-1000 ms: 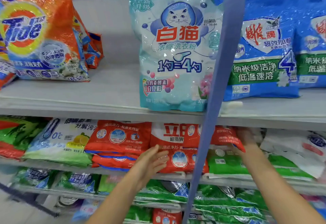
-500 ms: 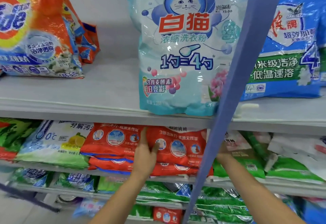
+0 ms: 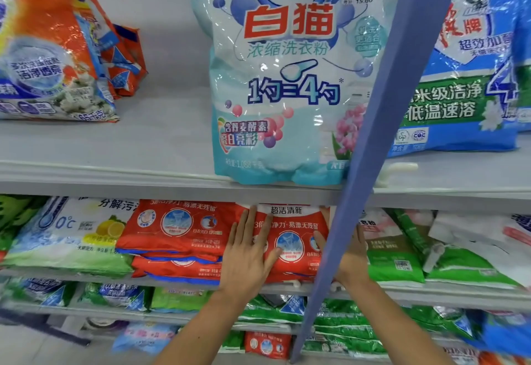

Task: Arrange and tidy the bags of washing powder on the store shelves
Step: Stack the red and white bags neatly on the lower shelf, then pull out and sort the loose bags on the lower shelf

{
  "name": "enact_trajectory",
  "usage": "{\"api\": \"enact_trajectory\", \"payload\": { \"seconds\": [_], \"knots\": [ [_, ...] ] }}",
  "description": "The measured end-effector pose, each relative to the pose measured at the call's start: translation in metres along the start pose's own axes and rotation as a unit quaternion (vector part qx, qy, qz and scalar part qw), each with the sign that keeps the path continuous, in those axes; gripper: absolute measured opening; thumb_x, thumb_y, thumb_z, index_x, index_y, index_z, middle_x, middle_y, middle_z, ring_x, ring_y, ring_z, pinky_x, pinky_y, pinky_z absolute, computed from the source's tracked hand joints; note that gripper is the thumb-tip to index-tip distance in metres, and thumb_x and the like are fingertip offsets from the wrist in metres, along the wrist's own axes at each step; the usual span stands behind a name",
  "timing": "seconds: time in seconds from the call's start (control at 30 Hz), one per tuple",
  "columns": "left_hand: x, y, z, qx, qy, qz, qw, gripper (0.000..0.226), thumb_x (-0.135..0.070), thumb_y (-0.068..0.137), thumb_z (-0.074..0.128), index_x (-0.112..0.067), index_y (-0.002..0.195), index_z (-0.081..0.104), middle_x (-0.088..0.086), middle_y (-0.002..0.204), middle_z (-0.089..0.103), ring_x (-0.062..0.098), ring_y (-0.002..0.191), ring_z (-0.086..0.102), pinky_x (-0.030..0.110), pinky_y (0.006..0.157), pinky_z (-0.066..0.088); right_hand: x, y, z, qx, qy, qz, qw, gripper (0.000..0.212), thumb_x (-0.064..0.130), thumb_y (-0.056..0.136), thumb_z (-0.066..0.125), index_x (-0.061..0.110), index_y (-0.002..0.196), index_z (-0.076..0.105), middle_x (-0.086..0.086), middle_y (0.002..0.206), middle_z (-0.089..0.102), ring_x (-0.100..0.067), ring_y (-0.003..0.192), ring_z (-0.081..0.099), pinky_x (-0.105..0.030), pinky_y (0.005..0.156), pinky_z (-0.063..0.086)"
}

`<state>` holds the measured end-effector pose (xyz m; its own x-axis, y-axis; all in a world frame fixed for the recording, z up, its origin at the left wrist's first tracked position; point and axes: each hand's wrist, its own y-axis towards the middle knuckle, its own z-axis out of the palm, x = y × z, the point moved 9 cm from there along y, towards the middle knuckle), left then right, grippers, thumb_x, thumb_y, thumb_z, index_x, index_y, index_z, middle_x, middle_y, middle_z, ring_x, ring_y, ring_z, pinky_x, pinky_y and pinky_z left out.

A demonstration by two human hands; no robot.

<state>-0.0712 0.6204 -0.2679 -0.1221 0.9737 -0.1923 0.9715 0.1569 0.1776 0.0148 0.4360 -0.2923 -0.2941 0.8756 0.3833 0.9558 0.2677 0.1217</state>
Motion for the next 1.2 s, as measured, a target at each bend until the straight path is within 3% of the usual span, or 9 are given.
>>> {"api": "enact_trajectory", "payload": {
  "seconds": [0.1, 0.2, 0.27, 0.47, 0.63, 0.73, 0.9, 1.03, 1.2],
  "knots": [
    [-0.005, 0.002, -0.007, -0.008, 0.006, 0.020, 1.000, 0.068, -0.062, 0.094, 0.018, -0.022, 0.148, 0.027, 0.014, 0.155, 0.026, 0.031, 0.141, 0.028, 0.047, 0.112, 0.022, -0.006, 0.005, 0.008, 0.025, -0.020, 0.022, 0.999, 0.064, 0.055, 0.093, 0.034, 0.015, 0.143, 0.035, -0.013, 0.150, 0.035, -0.027, 0.142, 0.024, -0.044, 0.118, 0.012],
    [-0.009, -0.002, -0.013, 0.001, 0.008, 0.024, 1.000, 0.072, -0.061, 0.094, 0.013, -0.016, 0.145, 0.036, 0.018, 0.151, 0.033, 0.035, 0.137, 0.035, 0.051, 0.108, 0.030, -0.002, 0.002, -0.001, 0.014, -0.057, 0.022, 0.998, 0.059, 0.042, 0.099, 0.035, 0.017, 0.150, 0.018, -0.012, 0.156, 0.020, -0.025, 0.145, 0.016, -0.040, 0.118, 0.008],
    [-0.011, -0.006, -0.019, -0.002, 0.000, 0.015, 1.000, 0.073, -0.060, 0.094, 0.012, -0.014, 0.145, 0.036, 0.018, 0.151, 0.031, 0.035, 0.139, 0.032, 0.051, 0.110, 0.029, -0.001, -0.013, -0.018, -0.020, -0.024, 0.012, 0.999, 0.057, 0.033, 0.097, 0.046, 0.012, 0.147, 0.028, -0.017, 0.152, 0.029, -0.031, 0.141, 0.026, -0.045, 0.116, 0.020],
    [-0.028, -0.032, -0.046, -0.130, -0.043, 0.034, 0.990, 0.035, -0.008, 0.078, 0.073, 0.000, 0.110, 0.065, 0.021, 0.119, 0.062, 0.041, 0.107, 0.061, 0.060, 0.094, 0.045, -0.074, -0.086, -0.079, -0.142, -0.017, 0.007, 0.990, 0.036, 0.002, 0.078, 0.071, 0.004, 0.113, 0.063, -0.013, 0.107, 0.064, -0.031, 0.097, 0.060, -0.044, 0.087, 0.049],
    [-0.046, -0.066, -0.065, -0.136, -0.207, 0.005, 0.969, 0.024, 0.002, 0.074, 0.076, -0.016, 0.087, 0.066, -0.011, 0.074, 0.069, 0.015, 0.062, 0.065, 0.027, 0.055, 0.048, -0.162, -0.123, -0.142, -0.226, -0.040, 0.059, 0.972, 0.024, -0.008, 0.071, 0.073, -0.003, 0.094, 0.067, -0.019, 0.083, 0.068, -0.039, 0.077, 0.064, -0.047, 0.070, 0.050],
    [-0.064, -0.076, -0.062, -0.086, -0.350, -0.032, 0.932, 0.035, 0.000, 0.078, 0.072, -0.034, 0.081, 0.061, -0.020, 0.074, 0.068, 0.001, 0.065, 0.063, 0.010, 0.055, 0.046, -0.202, -0.128, -0.175, -0.266, -0.067, 0.082, 0.958, 0.020, 0.004, 0.071, 0.061, -0.003, 0.089, 0.067, -0.021, 0.075, 0.067, -0.038, 0.068, 0.063, -0.045, 0.063, 0.051],
    [-0.114, -0.071, -0.054, 0.003, -0.454, -0.026, 0.891, 0.025, 0.000, 0.085, 0.065, -0.025, 0.082, 0.067, -0.004, 0.074, 0.071, 0.011, 0.067, 0.066, 0.031, 0.067, 0.053, -0.251, -0.116, -0.178, -0.199, -0.093, 0.113, 0.969, 0.044, -0.010, 0.063, 0.076, -0.005, 0.104, 0.062, -0.028, 0.097, 0.064, -0.044, 0.084, 0.060, -0.050, 0.072, 0.051],
    [-0.143, -0.059, -0.047, 0.052, -0.479, -0.004, 0.876, 0.015, -0.002, 0.086, 0.065, -0.016, 0.087, 0.068, 0.003, 0.079, 0.072, 0.015, 0.070, 0.068, 0.032, 0.072, 0.055, -0.270, -0.086, -0.161, -0.072, -0.194, 0.151, 0.967, 0.077, 0.021, 0.076, 0.075, 0.011, 0.141, 0.036, -0.021, 0.142, 0.038, -0.039, 0.128, 0.040, -0.049, 0.101, 0.038],
    [-0.159, -0.042, -0.039, 0.100, -0.484, 0.017, 0.869, 0.013, -0.003, 0.087, 0.064, -0.015, 0.090, 0.067, 0.007, 0.081, 0.071, 0.019, 0.077, 0.068, 0.036, 0.078, 0.055, -0.265, -0.064, -0.160, -0.089, -0.239, 0.123, 0.959, 0.048, 0.003, 0.074, 0.073, 0.011, 0.120, 0.060, -0.019, 0.129, 0.053, -0.037, 0.111, 0.057, -0.049, 0.088, 0.051]
  ]
}}
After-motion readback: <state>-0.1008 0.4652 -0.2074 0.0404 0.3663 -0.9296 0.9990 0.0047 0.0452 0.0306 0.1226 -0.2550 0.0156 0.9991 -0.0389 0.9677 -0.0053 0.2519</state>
